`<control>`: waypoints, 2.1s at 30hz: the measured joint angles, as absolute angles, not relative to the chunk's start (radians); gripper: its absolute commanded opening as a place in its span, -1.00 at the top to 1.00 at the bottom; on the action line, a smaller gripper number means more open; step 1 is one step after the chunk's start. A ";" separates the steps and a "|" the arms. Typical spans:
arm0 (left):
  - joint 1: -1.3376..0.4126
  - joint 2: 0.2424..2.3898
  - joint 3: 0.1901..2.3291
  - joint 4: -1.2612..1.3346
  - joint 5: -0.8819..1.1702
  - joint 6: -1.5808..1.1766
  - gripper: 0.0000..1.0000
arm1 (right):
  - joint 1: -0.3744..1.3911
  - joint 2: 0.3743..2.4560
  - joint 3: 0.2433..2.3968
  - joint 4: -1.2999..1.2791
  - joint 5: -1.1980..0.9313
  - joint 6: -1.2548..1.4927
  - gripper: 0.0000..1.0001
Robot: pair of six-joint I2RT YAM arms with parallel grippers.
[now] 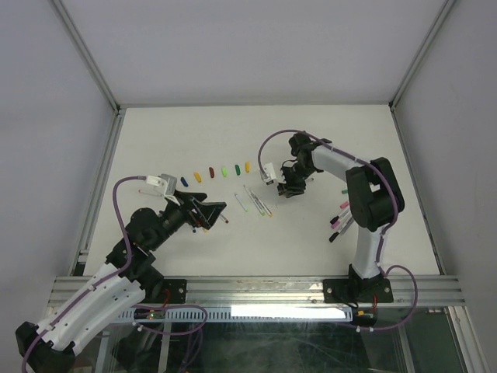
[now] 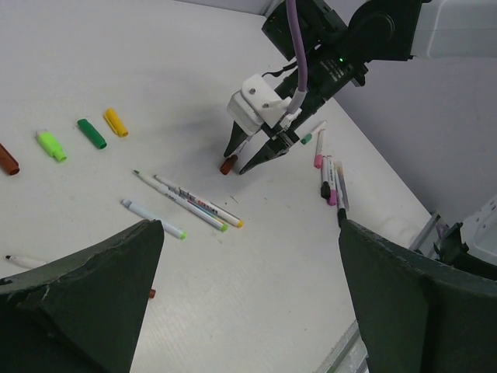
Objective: Open the pen caps
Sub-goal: Pick up the pen from the center of the board.
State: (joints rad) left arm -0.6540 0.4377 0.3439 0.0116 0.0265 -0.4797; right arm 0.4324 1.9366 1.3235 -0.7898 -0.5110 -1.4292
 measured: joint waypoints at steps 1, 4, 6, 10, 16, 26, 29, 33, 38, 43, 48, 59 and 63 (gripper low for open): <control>-0.654 0.440 0.344 0.014 0.027 -0.480 -0.98 | 0.419 1.936 1.322 -0.792 -0.513 -1.427 0.20; -0.654 0.449 0.344 0.025 0.027 -0.480 -0.98 | 0.377 1.936 1.322 -0.802 -0.513 -1.428 0.20; -0.654 0.451 0.344 0.027 0.027 -0.480 -0.98 | 0.348 1.936 1.322 -0.813 -0.513 -1.436 0.23; -0.654 0.451 0.344 0.031 0.027 -0.480 -0.98 | 0.293 1.942 1.335 -0.860 -0.503 -1.470 0.30; -0.654 0.465 0.344 0.053 0.028 -0.482 -0.98 | 0.246 2.004 1.427 -0.949 -0.478 -1.527 0.55; -0.654 0.480 0.323 0.074 0.029 -0.488 -0.98 | 0.245 1.993 1.409 -0.929 -0.459 -1.519 1.00; -0.654 0.498 0.314 0.106 0.036 -0.499 -0.98 | 0.245 1.980 1.391 -0.908 -0.456 -1.507 1.00; -0.654 0.538 0.278 0.196 0.065 -0.538 -0.98 | 0.245 1.938 1.330 -0.857 -0.460 -1.451 1.00; -0.654 0.665 0.210 0.393 0.119 -0.624 -0.97 | 0.245 1.872 1.237 -0.785 -0.484 -1.315 1.00; -0.654 0.888 0.197 0.601 0.129 -0.743 -0.91 | 0.245 1.813 1.151 -0.730 -0.526 -1.196 1.00; -0.656 1.129 0.230 0.734 0.079 -0.853 -0.85 | 0.245 1.792 1.123 -0.689 -0.574 -1.111 1.00; -0.741 1.554 0.489 0.853 -0.097 -1.043 -0.76 | 0.244 1.791 1.093 -0.598 -0.667 -0.987 1.00; -0.754 1.674 0.583 0.844 -0.157 -1.107 -0.69 | 0.238 1.791 1.086 -0.563 -0.698 -0.942 1.00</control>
